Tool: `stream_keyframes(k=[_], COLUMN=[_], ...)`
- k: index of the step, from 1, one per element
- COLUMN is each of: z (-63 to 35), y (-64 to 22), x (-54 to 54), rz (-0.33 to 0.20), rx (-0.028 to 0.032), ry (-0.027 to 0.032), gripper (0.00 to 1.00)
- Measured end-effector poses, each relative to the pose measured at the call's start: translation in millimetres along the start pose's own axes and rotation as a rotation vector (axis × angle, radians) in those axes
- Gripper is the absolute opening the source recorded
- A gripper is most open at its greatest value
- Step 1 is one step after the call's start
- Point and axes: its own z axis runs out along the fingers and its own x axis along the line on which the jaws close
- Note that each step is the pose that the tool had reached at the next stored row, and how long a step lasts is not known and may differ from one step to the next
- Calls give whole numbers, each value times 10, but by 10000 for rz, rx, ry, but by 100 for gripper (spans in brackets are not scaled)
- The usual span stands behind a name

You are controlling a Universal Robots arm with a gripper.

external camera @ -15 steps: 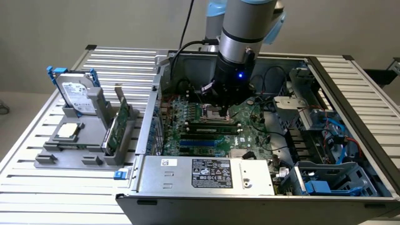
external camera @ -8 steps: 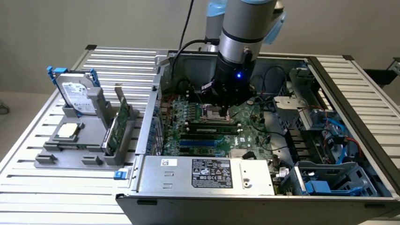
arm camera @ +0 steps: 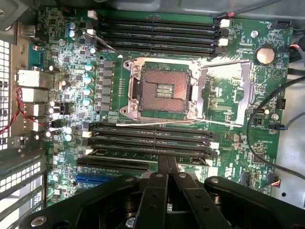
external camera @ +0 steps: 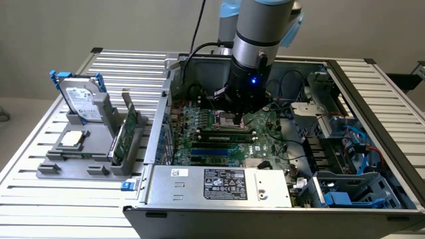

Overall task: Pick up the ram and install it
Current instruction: 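Press down the ram until it locks into place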

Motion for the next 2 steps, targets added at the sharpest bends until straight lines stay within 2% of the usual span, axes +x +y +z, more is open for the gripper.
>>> stream_keyframes(k=[2], z=[0], y=[0], x=[0], rz=[0], rx=[0], ry=[0], gripper=[11])
